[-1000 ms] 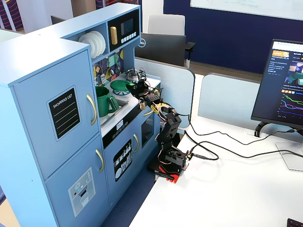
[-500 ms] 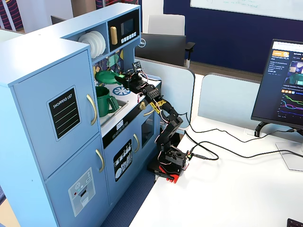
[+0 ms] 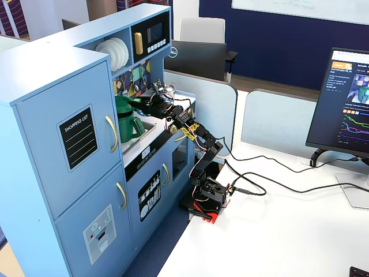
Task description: Pick up the lid from the counter and put it on the green recipient
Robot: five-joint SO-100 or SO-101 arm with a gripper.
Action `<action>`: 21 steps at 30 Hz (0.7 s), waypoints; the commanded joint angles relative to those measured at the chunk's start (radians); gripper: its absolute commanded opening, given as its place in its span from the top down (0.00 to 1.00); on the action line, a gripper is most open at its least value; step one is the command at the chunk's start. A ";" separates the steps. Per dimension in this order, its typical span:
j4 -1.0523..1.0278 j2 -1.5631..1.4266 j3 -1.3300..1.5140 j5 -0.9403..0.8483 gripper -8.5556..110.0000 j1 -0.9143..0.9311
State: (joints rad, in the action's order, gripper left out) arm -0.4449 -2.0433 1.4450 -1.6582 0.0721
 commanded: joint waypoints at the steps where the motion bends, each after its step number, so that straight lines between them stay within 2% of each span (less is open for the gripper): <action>1: 0.023 -0.023 -0.052 -0.020 0.93 -0.029; 19: 0.054 0.003 0.074 -0.055 0.92 -0.005; 21: 0.067 0.012 0.067 -0.028 0.83 0.002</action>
State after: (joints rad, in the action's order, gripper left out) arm -0.4142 -2.0341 1.5263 -1.6966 0.0537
